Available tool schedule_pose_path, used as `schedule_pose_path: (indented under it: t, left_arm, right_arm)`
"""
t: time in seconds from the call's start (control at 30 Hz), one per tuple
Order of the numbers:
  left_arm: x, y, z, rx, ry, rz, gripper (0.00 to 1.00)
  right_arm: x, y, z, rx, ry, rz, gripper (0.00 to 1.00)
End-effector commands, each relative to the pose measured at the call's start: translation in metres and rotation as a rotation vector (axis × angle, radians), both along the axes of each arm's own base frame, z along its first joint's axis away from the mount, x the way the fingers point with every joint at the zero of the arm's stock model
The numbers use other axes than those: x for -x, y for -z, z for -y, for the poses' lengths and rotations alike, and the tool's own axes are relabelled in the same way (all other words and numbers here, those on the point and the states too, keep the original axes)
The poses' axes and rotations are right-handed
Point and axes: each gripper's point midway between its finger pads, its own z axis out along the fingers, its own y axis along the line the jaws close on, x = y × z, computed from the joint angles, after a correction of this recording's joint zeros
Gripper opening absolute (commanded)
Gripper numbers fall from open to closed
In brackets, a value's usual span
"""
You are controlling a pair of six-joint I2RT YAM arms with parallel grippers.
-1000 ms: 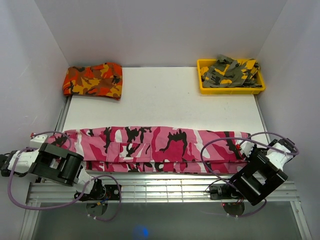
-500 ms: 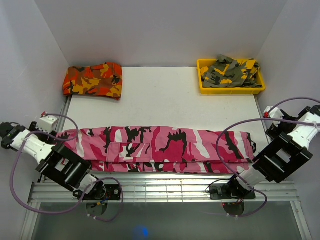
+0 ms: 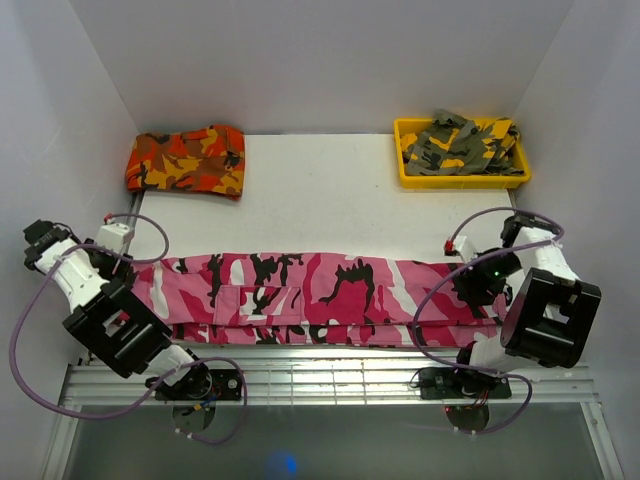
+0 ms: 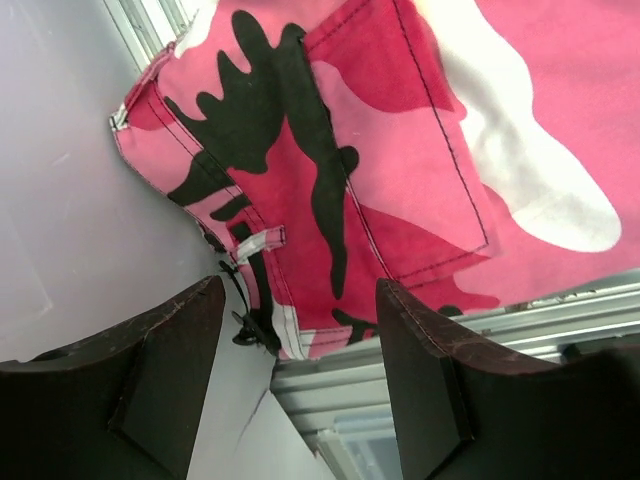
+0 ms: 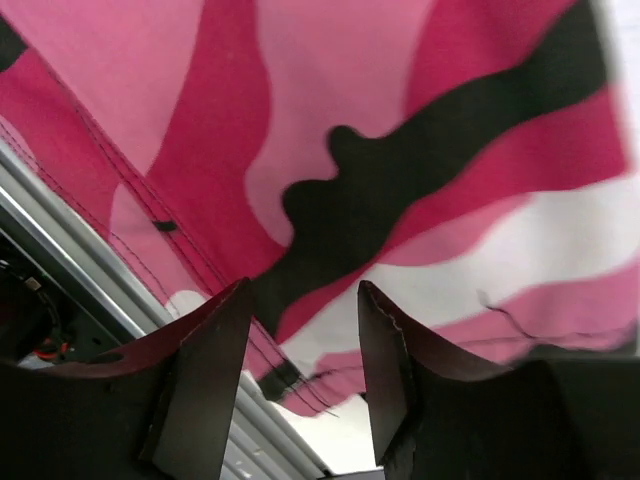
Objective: Fold and stack the trousers
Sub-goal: Fold the trousers
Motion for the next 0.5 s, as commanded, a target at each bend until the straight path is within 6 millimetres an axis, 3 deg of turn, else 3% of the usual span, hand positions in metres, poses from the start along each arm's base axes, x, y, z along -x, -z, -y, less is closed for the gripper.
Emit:
schedule_pose_path:
  t: [0.0, 0.07, 0.2, 0.3, 0.33, 0.4, 0.43, 0.47]
  left_arm:
    - [0.006, 0.003, 0.018, 0.002, 0.011, -0.055, 0.73]
    - [0.006, 0.02, 0.016, -0.015, -0.026, -0.101, 0.72]
    - [-0.002, 0.058, 0.025, -0.014, -0.047, -0.194, 0.7]
    - [-0.012, 0.082, 0.036, 0.02, -0.071, -0.247, 0.69]
    - [-0.013, 0.09, 0.041, 0.033, -0.071, -0.262, 0.69]
    - [-0.019, 0.11, 0.054, 0.048, -0.065, -0.311, 0.68]
    - [-0.017, 0.119, 0.061, 0.054, -0.059, -0.337, 0.68]
    - [-0.02, 0.125, 0.064, 0.051, -0.059, -0.346, 0.66]
  right_arm:
    - [0.024, 0.016, -0.001, 0.074, -0.019, -0.067, 0.52]
    - [0.039, 0.034, -0.004, 0.138, -0.071, -0.115, 0.51]
    - [0.038, 0.058, -0.011, 0.199, -0.039, -0.164, 0.49]
    - [0.031, 0.076, -0.005, 0.266, -0.009, -0.189, 0.49]
    - [0.014, 0.081, 0.002, 0.302, 0.035, -0.143, 0.49]
    - [0.005, 0.095, 0.014, 0.354, 0.091, -0.181, 0.49]
    - [-0.02, 0.091, 0.022, 0.357, 0.146, -0.146, 0.48]
    - [-0.03, 0.092, 0.025, 0.354, 0.212, -0.155, 0.48]
